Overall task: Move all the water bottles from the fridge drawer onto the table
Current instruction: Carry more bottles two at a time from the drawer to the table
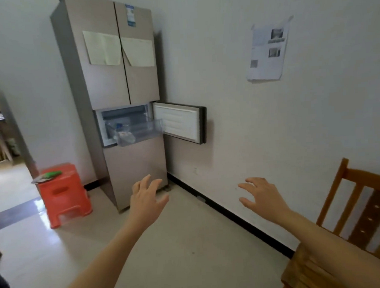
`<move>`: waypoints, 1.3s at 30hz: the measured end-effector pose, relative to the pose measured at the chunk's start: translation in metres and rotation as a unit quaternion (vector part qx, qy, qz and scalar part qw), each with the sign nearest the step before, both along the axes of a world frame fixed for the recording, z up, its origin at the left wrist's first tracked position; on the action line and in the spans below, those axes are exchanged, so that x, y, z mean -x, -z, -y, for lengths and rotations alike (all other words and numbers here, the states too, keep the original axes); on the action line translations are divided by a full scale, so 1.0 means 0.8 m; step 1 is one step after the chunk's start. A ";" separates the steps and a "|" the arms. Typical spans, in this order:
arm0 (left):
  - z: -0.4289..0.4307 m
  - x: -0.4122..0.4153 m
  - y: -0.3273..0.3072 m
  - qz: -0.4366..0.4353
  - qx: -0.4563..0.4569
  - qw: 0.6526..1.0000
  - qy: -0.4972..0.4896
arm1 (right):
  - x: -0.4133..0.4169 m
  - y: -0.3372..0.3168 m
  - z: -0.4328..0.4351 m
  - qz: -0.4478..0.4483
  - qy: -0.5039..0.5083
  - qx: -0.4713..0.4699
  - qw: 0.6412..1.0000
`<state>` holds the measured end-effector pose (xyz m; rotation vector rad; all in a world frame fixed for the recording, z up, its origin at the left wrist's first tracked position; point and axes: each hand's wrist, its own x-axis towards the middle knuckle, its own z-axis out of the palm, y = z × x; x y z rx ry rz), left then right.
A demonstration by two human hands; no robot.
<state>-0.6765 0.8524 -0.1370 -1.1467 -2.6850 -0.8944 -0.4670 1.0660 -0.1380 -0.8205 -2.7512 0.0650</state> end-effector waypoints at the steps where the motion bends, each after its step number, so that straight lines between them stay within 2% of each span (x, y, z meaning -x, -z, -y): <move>1: -0.009 0.012 -0.002 -0.002 -0.004 1.000 -0.012 | 0.020 -0.002 -0.014 -0.003 -0.011 0.000 1.000; 9: -0.030 0.134 0.019 0.019 -0.017 0.992 -0.125 | 0.208 0.017 -0.078 -0.009 -0.118 0.020 0.993; 14: -0.047 0.249 0.041 0.022 -0.022 0.983 -0.180 | 0.346 0.029 -0.114 0.009 -0.155 -0.003 0.988; 22: -0.118 0.442 0.021 0.013 -0.042 0.983 -0.176 | 0.540 0.004 -0.177 -0.005 -0.172 -0.001 0.985; 32: -0.195 0.585 0.044 0.042 -0.016 0.985 -0.169 | 0.681 0.027 -0.275 0.035 -0.143 0.030 0.989; 39: -0.277 0.698 0.029 0.006 -0.023 0.981 -0.191 | 0.813 0.015 -0.374 -0.003 -0.167 0.031 0.985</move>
